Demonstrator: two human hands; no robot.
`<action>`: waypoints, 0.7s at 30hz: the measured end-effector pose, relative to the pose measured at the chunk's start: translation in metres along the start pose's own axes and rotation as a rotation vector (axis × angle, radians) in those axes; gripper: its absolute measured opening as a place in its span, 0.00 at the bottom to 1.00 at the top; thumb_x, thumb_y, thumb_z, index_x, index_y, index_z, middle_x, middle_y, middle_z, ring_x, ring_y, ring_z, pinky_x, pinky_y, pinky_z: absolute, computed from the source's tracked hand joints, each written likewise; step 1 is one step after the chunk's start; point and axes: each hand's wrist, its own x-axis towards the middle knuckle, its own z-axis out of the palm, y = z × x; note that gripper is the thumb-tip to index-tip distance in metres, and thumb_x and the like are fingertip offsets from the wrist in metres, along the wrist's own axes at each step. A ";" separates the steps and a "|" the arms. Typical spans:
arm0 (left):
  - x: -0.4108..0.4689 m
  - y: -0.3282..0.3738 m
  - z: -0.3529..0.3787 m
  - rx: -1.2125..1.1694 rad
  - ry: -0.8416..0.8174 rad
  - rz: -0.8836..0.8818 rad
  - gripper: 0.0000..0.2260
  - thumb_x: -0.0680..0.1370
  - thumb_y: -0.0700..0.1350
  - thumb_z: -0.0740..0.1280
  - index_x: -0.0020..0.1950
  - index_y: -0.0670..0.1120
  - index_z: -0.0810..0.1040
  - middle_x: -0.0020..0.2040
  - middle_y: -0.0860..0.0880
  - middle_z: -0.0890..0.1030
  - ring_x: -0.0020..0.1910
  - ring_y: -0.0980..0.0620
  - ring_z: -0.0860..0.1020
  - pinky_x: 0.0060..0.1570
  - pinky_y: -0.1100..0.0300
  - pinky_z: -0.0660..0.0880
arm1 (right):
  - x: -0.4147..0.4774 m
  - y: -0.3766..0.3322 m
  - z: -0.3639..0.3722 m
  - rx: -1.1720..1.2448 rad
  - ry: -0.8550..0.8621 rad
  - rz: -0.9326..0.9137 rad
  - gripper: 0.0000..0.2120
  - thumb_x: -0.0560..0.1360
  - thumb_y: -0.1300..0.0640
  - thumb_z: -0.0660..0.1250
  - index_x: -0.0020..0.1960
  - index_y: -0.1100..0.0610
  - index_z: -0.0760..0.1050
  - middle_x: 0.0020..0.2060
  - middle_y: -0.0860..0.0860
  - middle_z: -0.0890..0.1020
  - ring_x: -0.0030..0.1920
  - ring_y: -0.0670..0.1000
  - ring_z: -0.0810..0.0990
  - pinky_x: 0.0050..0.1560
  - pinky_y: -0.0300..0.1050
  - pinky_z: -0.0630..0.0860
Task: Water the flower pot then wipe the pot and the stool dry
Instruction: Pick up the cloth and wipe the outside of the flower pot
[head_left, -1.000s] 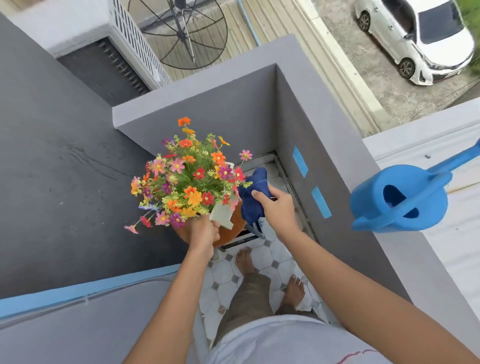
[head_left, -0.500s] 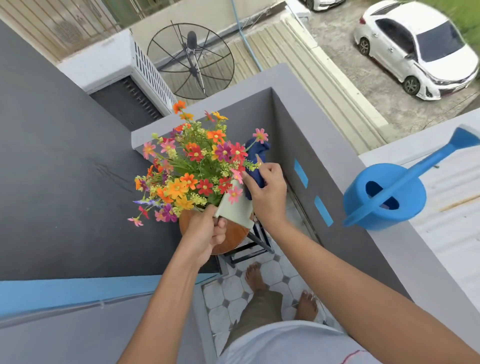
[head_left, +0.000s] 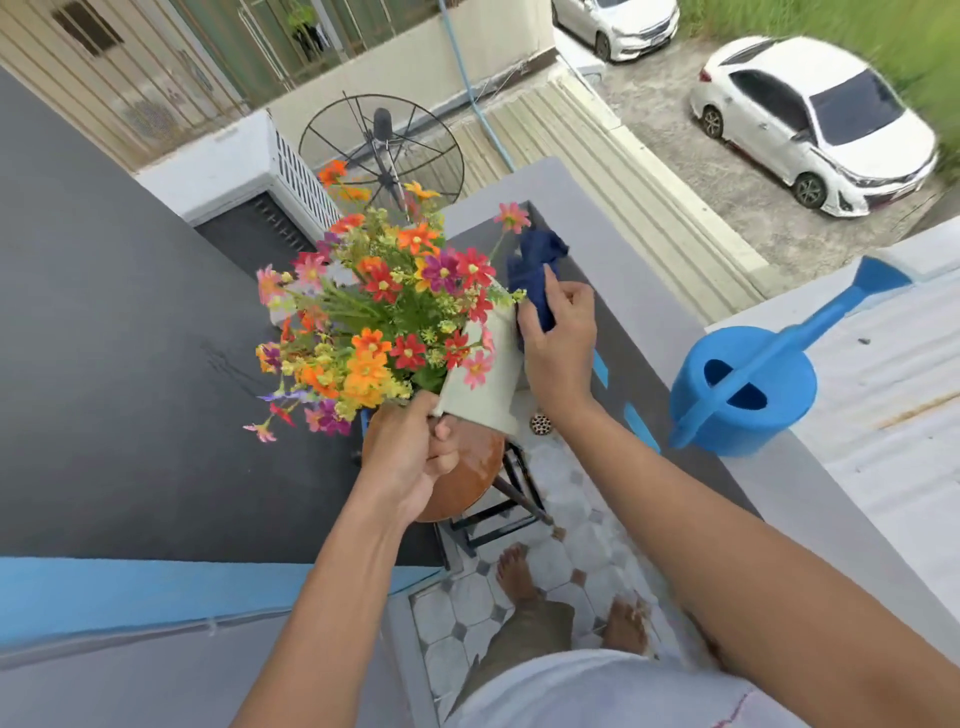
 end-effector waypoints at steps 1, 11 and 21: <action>-0.001 0.000 0.001 -0.012 0.010 0.011 0.10 0.81 0.39 0.55 0.39 0.46 0.65 0.26 0.51 0.64 0.22 0.56 0.57 0.17 0.65 0.54 | 0.004 0.003 -0.002 -0.017 0.026 0.018 0.18 0.79 0.61 0.66 0.68 0.60 0.74 0.48 0.53 0.71 0.42 0.39 0.69 0.45 0.31 0.68; 0.009 0.002 0.012 0.023 0.086 0.011 0.10 0.82 0.41 0.53 0.42 0.44 0.68 0.27 0.50 0.66 0.20 0.57 0.58 0.17 0.65 0.55 | -0.057 -0.009 -0.001 0.085 -0.112 0.009 0.06 0.78 0.60 0.68 0.55 0.57 0.79 0.45 0.52 0.71 0.42 0.40 0.70 0.44 0.38 0.68; 0.000 -0.006 0.025 0.088 0.026 -0.035 0.11 0.81 0.40 0.53 0.43 0.43 0.72 0.28 0.50 0.65 0.24 0.56 0.57 0.20 0.65 0.52 | -0.001 -0.033 0.000 0.037 -0.001 0.023 0.16 0.77 0.59 0.67 0.64 0.59 0.77 0.48 0.50 0.70 0.44 0.45 0.71 0.46 0.40 0.68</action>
